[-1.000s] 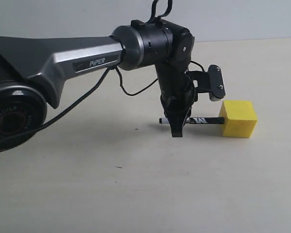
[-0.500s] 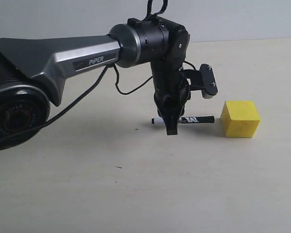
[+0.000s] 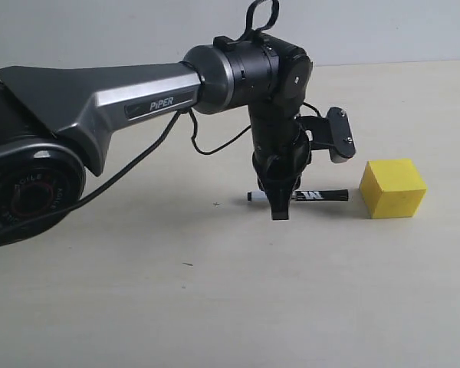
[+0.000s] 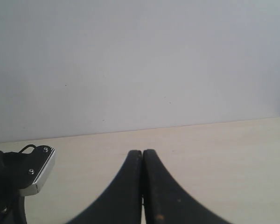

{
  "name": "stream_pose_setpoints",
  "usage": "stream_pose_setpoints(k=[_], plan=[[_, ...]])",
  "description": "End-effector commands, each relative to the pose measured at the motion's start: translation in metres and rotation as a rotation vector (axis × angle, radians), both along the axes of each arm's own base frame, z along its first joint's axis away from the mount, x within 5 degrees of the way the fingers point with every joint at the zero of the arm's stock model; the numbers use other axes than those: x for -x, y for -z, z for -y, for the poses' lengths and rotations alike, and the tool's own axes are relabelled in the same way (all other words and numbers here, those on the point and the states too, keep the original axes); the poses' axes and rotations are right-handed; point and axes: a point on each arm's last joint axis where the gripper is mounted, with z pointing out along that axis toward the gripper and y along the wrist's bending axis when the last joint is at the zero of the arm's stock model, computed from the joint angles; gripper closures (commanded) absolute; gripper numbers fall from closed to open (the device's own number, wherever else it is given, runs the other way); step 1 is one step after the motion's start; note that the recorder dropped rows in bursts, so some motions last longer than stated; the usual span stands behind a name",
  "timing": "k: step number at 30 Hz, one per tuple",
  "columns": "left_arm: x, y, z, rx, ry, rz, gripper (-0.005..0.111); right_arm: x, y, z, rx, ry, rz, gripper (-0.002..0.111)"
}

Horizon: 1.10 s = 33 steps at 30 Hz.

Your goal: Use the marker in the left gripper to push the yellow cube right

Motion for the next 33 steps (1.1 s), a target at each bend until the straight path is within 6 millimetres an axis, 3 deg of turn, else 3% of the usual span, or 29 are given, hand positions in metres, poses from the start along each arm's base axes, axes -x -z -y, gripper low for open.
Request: stream_pose_setpoints(k=[1, 13, 26, 33], plan=[[-0.002, -0.004, -0.004, -0.015, -0.023, -0.010, 0.107, 0.000, 0.001, 0.000, 0.001, 0.008, 0.005, 0.108], [-0.003, -0.016, -0.009, -0.040, -0.084, 0.009, 0.107, 0.000, 0.001, 0.000, 0.001, 0.008, 0.005, 0.108], [-0.005, 0.003, 0.003, -0.022, -0.130, 0.089, 0.107, 0.000, 0.001, 0.000, 0.001, 0.008, 0.005, 0.108], [-0.010, 0.000, 0.011, 0.061, -0.143, 0.140, 0.107, 0.000, 0.001, 0.000, 0.001, 0.008, 0.005, 0.108]])
